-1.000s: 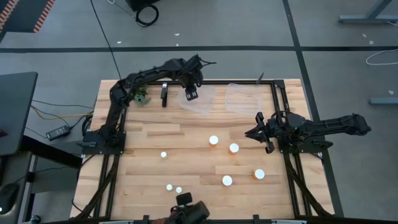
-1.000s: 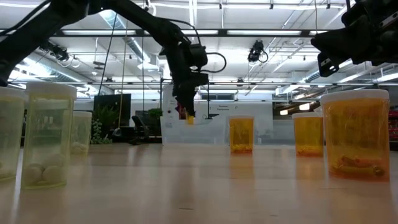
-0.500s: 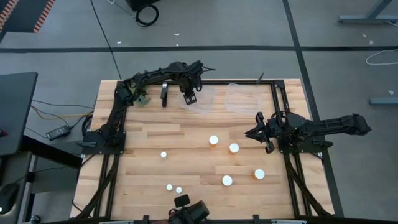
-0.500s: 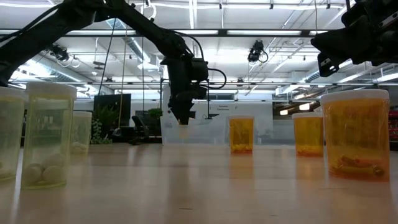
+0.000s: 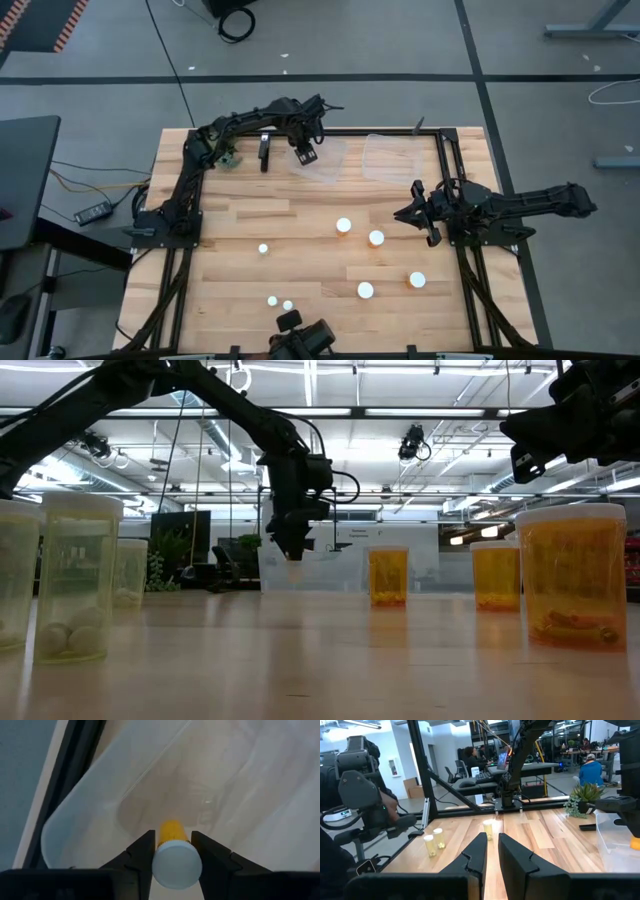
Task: Pick and place medicine bottles into bin by pill shape (circle, oval)
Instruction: Put the small orange pill bottle into the left transparent bin, then put the small yellow pill bottle into the left transparent bin
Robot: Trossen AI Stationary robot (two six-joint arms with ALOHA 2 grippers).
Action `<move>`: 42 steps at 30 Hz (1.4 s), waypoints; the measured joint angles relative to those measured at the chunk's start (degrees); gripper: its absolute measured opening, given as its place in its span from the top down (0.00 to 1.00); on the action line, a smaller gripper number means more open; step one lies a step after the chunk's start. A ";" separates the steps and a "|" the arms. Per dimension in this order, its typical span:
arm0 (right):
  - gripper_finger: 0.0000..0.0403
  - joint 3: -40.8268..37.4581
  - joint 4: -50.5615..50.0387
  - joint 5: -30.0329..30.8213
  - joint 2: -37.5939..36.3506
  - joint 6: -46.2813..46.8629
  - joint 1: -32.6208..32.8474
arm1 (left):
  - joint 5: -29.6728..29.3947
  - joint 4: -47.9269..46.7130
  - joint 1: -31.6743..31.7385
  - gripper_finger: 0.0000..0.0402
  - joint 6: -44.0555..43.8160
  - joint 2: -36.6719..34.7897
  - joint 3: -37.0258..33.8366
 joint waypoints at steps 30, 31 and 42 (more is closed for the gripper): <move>0.87 -0.02 -0.02 0.00 0.00 0.00 0.02 | 0.00 -0.81 -0.11 0.48 0.69 -0.15 1.36; 0.87 -0.01 -0.01 0.00 -0.01 0.00 0.02 | 0.02 -1.20 -0.11 0.48 0.74 -0.19 2.17; 0.87 0.00 0.00 0.00 -0.02 0.00 0.02 | 0.02 -10.89 -1.42 0.48 0.89 -0.31 15.47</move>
